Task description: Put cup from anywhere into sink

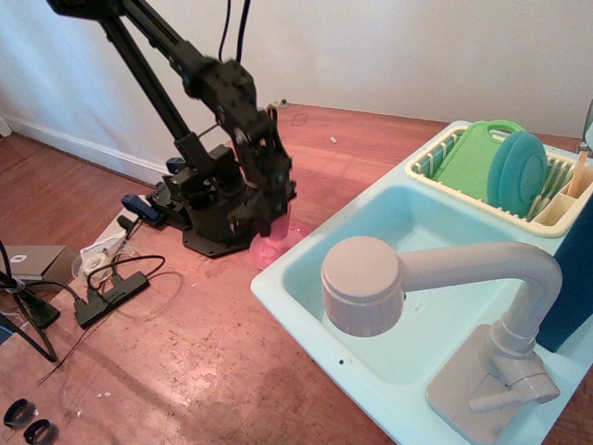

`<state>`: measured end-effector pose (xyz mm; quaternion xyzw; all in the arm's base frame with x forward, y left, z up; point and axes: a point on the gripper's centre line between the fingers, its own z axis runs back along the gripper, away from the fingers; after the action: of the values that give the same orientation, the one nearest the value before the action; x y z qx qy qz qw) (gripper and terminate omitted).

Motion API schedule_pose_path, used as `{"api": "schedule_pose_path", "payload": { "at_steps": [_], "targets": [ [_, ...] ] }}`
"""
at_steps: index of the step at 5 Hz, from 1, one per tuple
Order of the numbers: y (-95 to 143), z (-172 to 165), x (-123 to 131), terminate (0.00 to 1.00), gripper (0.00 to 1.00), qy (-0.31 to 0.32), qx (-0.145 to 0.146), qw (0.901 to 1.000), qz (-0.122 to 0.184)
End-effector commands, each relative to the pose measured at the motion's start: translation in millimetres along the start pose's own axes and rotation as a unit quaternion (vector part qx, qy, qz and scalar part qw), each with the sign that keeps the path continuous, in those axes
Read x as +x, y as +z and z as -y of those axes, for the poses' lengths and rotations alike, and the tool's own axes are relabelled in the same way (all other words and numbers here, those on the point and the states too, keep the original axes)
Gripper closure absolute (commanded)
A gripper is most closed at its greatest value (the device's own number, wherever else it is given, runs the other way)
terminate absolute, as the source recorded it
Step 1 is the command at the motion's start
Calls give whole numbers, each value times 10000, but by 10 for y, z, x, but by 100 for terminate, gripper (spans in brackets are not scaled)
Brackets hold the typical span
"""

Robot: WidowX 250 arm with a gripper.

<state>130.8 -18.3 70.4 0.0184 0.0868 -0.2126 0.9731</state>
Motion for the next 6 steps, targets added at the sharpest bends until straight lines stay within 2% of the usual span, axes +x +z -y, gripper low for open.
{"api": "schedule_pose_path", "payload": {
  "at_steps": [1,2,3,4,5,6],
  "targets": [
    [697,-316,-22,0,100,86,712,9972,218],
    [1288,-428,365,0,100,-125,1127,9930,346],
    [1541,-552,808,0,100,-637,1202,9892,543],
    [1593,-609,1328,0,100,-1210,1258,9828,601],
    [1419,-588,1734,0,100,-1458,1075,9819,546],
    [1040,-426,1756,0,100,-1461,716,9852,534]
  ]
}}
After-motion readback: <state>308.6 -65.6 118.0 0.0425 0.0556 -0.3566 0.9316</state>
